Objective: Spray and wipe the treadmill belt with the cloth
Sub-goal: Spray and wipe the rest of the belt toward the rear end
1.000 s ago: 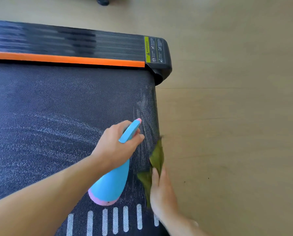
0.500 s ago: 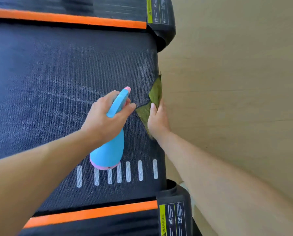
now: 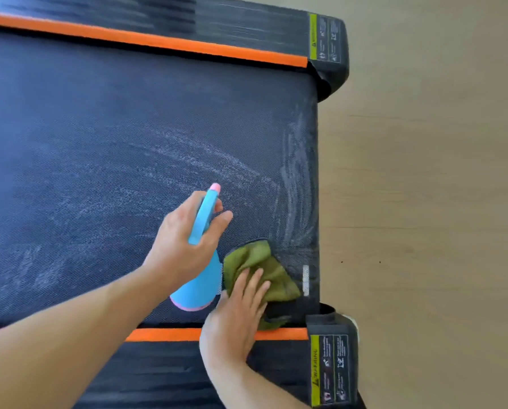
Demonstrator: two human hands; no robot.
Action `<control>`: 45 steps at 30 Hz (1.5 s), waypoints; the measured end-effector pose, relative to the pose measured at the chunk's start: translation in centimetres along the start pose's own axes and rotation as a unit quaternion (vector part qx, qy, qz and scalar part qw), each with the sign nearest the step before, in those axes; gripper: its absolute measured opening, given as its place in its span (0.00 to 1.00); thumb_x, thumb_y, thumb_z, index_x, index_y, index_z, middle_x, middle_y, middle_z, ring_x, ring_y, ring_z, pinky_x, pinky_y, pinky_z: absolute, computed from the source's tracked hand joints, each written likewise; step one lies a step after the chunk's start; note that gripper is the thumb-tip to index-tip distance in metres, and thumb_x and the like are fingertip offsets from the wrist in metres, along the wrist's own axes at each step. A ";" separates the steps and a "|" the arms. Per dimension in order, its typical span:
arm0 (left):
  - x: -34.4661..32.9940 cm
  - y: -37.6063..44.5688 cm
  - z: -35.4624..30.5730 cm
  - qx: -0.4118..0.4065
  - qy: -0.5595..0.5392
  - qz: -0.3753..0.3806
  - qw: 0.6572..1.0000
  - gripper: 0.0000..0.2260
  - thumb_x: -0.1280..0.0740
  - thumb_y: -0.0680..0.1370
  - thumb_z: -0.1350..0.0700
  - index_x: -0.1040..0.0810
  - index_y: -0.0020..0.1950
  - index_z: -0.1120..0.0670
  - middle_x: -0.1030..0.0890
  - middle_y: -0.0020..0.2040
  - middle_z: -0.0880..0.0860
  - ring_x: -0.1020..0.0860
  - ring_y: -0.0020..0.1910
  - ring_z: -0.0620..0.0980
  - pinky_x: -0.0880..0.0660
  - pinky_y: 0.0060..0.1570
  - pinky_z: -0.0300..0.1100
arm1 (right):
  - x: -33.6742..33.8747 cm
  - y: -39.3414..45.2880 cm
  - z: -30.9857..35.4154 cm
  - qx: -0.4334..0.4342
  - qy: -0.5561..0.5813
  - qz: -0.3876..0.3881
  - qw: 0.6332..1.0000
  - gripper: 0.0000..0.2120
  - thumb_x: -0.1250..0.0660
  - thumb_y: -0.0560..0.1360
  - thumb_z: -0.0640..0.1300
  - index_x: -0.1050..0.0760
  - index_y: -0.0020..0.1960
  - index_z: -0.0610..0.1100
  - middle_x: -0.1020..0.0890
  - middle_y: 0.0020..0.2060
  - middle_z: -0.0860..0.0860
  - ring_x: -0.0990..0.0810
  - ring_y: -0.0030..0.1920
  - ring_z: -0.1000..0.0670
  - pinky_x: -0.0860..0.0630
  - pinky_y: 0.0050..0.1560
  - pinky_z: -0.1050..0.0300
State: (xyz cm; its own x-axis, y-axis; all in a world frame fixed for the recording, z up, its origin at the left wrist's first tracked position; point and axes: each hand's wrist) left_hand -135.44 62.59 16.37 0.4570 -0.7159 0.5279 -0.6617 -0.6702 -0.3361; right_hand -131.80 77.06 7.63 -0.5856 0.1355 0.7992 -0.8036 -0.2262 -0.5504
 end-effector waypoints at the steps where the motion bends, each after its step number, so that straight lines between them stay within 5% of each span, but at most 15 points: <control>1: 0.8 -0.3 0.7 -0.002 0.005 -0.007 1.000 0.06 0.30 0.81 0.48 0.23 0.50 0.49 0.19 0.41 0.46 0.22 0.43 0.42 0.30 0.39 0.27 | -1.1 -0.5 0.7 0.012 -0.015 0.007 1.000 0.27 0.46 0.77 0.48 0.35 0.75 0.44 0.38 0.76 0.44 0.38 0.74 0.38 0.30 0.66 0.39; 6: 6.4 -0.8 5.3 0.003 0.018 -0.049 0.999 0.06 0.30 0.80 0.47 0.23 0.48 0.48 0.19 0.41 0.44 0.21 0.43 0.43 0.27 0.44 0.35 | -2.6 0.6 2.7 0.047 -0.059 -0.019 0.997 0.28 0.48 0.77 0.50 0.36 0.75 0.43 0.37 0.76 0.44 0.43 0.75 0.37 0.42 0.68 0.40; 12: 8.8 1.0 6.3 -0.030 0.038 -0.052 0.997 0.06 0.30 0.80 0.47 0.23 0.46 0.47 0.19 0.38 0.46 0.21 0.40 0.45 0.25 0.44 0.46 | 2.9 7.6 -0.1 0.318 -0.200 -0.025 0.926 0.26 0.54 0.82 0.52 0.48 0.79 0.48 0.48 0.79 0.52 0.54 0.79 0.45 0.48 0.74 0.44; 15: 7.4 3.6 4.8 -0.038 0.041 -0.027 0.998 0.07 0.31 0.79 0.43 0.24 0.45 0.44 0.20 0.37 0.44 0.22 0.39 0.44 0.27 0.44 0.44 | 6.5 15.6 2.7 0.285 -0.194 -0.058 0.937 0.26 0.57 0.83 0.53 0.56 0.80 0.52 0.56 0.79 0.55 0.62 0.78 0.48 0.54 0.77 0.44; 19: 4.4 7.9 1.6 -0.032 0.046 -0.052 0.997 0.10 0.32 0.81 0.43 0.24 0.46 0.49 0.21 0.37 0.46 0.22 0.40 0.49 0.27 0.44 0.47 | 10.0 23.6 8.6 0.188 -0.124 -0.101 0.969 0.26 0.59 0.83 0.55 0.52 0.80 0.51 0.53 0.79 0.51 0.57 0.78 0.42 0.55 0.77 0.42; 21: 2.9 9.7 0.2 -0.021 0.040 -0.082 0.996 0.12 0.33 0.82 0.45 0.24 0.48 0.53 0.21 0.39 0.48 0.22 0.42 0.52 0.30 0.43 0.48 | 9.1 23.3 10.6 0.308 -0.167 -0.101 0.931 0.25 0.58 0.82 0.52 0.46 0.78 0.49 0.45 0.78 0.48 0.51 0.77 0.38 0.50 0.76 0.41; 24: 1.9 11.2 -0.2 -0.002 0.031 -0.102 0.994 0.10 0.33 0.82 0.45 0.25 0.48 0.51 0.22 0.40 0.47 0.24 0.44 0.53 0.35 0.43 0.45 | 7.8 21.7 11.5 0.555 -0.263 -0.009 0.789 0.28 0.59 0.78 0.50 0.40 0.76 0.47 0.38 0.75 0.49 0.48 0.77 0.39 0.47 0.75 0.40; 26: 1.5 11.9 -0.2 0.019 0.028 -0.116 0.993 0.11 0.34 0.82 0.44 0.25 0.45 0.49 0.21 0.39 0.46 0.23 0.43 0.53 0.33 0.42 0.46 | 9.2 24.3 12.0 0.592 -0.283 0.023 0.754 0.26 0.59 0.80 0.50 0.42 0.76 0.50 0.41 0.77 0.52 0.52 0.78 0.44 0.51 0.76 0.42; 28: 1.0 12.7 -0.7 0.040 0.040 -0.122 0.991 0.14 0.35 0.82 0.42 0.28 0.41 0.48 0.22 0.37 0.46 0.24 0.42 0.54 0.33 0.41 0.47 | 11.4 28.8 12.7 0.539 -0.240 -0.010 0.808 0.23 0.55 0.83 0.52 0.47 0.78 0.55 0.46 0.78 0.55 0.54 0.79 0.46 0.56 0.77 0.45; 31: 0.7 13.6 -1.1 0.072 0.063 -0.121 0.988 0.16 0.36 0.82 0.40 0.29 0.39 0.48 0.23 0.37 0.46 0.24 0.42 0.54 0.34 0.41 0.47 | 15.1 35.3 13.0 0.327 -0.152 -0.086 0.929 0.24 0.54 0.84 0.53 0.50 0.79 0.56 0.51 0.79 0.55 0.55 0.79 0.45 0.56 0.77 0.43; 35: 0.9 13.2 -0.8 0.065 0.053 -0.120 0.989 0.16 0.36 0.82 0.39 0.27 0.42 0.48 0.22 0.37 0.46 0.24 0.41 0.51 0.32 0.42 0.48 | 16.0 37.6 13.3 0.207 -0.104 -0.083 0.969 0.24 0.53 0.84 0.53 0.50 0.79 0.55 0.53 0.79 0.54 0.58 0.78 0.43 0.58 0.76 0.42; 39: 2.2 11.8 -0.4 0.081 -0.026 -0.150 0.985 0.16 0.35 0.80 0.37 0.24 0.45 0.49 0.22 0.37 0.47 0.20 0.44 0.56 0.24 0.47 0.51 | 14.5 34.0 14.7 0.258 -0.118 -0.080 0.956 0.24 0.53 0.84 0.51 0.48 0.79 0.53 0.51 0.79 0.51 0.57 0.78 0.41 0.55 0.76 0.41; 45: 3.5 8.6 2.4 0.131 -0.120 -0.130 0.975 0.17 0.33 0.77 0.39 0.21 0.50 0.53 0.17 0.45 0.57 0.19 0.44 0.55 0.19 0.54 0.59 | 7.9 17.6 4.7 0.538 -0.199 0.106 0.812 0.23 0.50 0.83 0.54 0.45 0.78 0.57 0.50 0.79 0.57 0.62 0.78 0.47 0.61 0.77 0.46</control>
State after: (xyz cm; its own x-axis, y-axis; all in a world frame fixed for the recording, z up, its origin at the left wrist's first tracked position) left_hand -138.04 53.84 13.45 0.7359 -0.5188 0.4350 -0.3440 -0.8399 -0.4197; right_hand -150.02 69.66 5.36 -0.4447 -0.2906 0.8472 -0.0057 -0.9450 -0.3271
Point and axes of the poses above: each hand's wrist, its own y-axis towards the middle knuckle, its own x-axis out of the back of the hand, z = x × y
